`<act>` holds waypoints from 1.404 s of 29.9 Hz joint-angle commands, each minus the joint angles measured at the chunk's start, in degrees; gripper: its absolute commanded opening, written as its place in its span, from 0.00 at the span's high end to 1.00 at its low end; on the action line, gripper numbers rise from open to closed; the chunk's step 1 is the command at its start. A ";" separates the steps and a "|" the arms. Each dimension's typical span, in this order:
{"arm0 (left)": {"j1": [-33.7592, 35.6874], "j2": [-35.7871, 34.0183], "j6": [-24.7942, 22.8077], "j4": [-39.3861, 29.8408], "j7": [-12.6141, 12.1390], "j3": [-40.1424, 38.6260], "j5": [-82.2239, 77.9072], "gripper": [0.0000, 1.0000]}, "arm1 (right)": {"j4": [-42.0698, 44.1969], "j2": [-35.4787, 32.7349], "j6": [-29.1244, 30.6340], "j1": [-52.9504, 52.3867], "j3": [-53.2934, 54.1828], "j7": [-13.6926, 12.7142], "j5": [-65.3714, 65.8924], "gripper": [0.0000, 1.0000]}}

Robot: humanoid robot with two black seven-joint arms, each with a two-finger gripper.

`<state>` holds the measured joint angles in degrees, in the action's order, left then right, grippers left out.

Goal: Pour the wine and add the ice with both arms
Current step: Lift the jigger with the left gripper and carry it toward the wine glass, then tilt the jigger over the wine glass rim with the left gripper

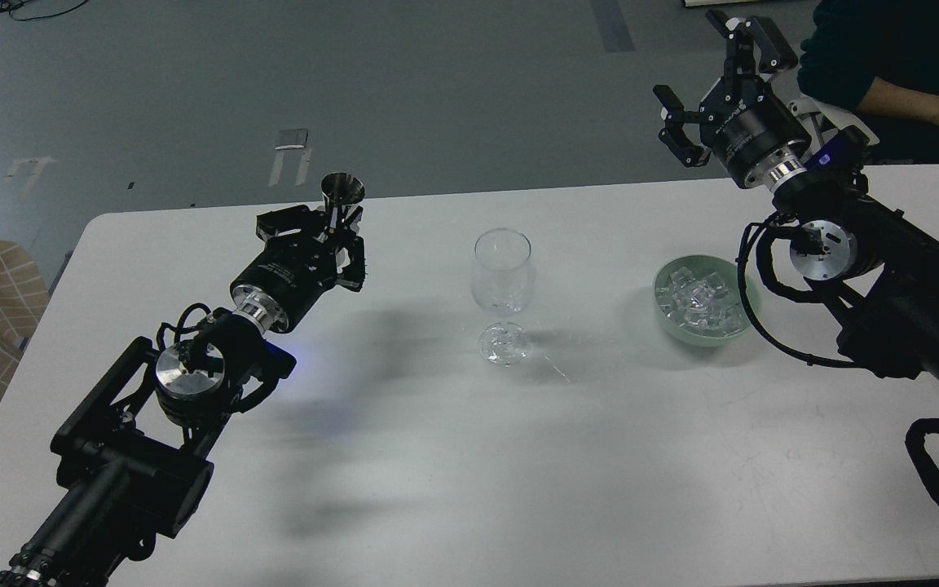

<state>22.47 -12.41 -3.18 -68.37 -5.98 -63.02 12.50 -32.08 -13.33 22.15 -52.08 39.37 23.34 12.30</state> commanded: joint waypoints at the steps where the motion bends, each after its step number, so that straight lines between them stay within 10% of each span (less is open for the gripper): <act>1: 0.11 0.28 2.21 -3.16 -0.09 0.18 -0.02 1.00 | -0.08 0.05 0.00 0.04 0.00 0.04 0.00 0.00; 42: 1.17 7.48 16.72 -14.95 -4.66 4.57 -13.99 1.00 | -0.35 -0.03 0.09 1.27 -0.08 0.04 0.00 0.00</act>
<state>23.50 -5.78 12.92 -83.36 -10.39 -58.50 0.19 -32.42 -13.34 22.16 -50.89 39.22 23.38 12.30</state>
